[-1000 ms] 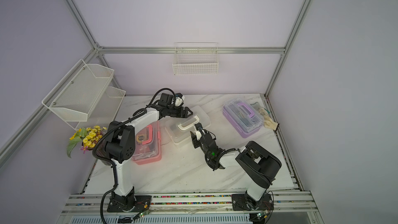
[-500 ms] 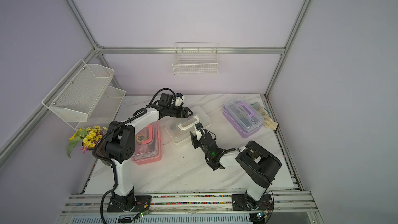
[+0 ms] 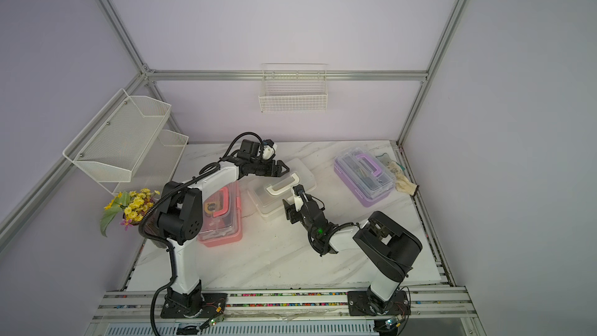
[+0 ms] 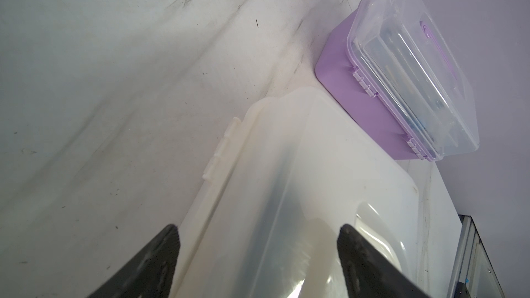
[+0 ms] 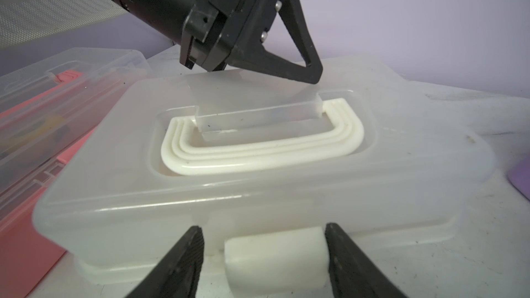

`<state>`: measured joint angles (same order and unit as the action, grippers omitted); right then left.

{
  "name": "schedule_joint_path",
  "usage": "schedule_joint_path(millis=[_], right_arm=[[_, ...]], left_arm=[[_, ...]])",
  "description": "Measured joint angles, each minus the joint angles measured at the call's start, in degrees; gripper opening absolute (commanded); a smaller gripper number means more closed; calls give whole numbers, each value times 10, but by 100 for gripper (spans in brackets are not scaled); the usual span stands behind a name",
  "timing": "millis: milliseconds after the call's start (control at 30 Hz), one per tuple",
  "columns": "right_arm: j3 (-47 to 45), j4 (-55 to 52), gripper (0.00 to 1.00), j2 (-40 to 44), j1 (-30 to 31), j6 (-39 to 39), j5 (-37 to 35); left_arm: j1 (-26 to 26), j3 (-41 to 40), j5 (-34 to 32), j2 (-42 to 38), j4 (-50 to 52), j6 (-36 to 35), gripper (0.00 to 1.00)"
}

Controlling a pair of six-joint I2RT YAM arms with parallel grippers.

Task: Close toolboxes
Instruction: Fasten the toolbox latch on the toolbox.

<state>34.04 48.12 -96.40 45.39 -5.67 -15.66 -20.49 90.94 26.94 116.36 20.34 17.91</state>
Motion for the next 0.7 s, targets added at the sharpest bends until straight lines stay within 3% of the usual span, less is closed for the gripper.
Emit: schedule_joint_path(millis=[100,133,700], right_arm=[[0,-1,86,0,0,-5,2],[0,-2,96,0,0,-7,2],[-70,-7,97,48,-25,-13,43]], left_arm=[[0,-4,-3,-4,-1,0,86],[0,-6,-4,-6,0,0,86],[-1,-25,-6,-31,34,15,87]])
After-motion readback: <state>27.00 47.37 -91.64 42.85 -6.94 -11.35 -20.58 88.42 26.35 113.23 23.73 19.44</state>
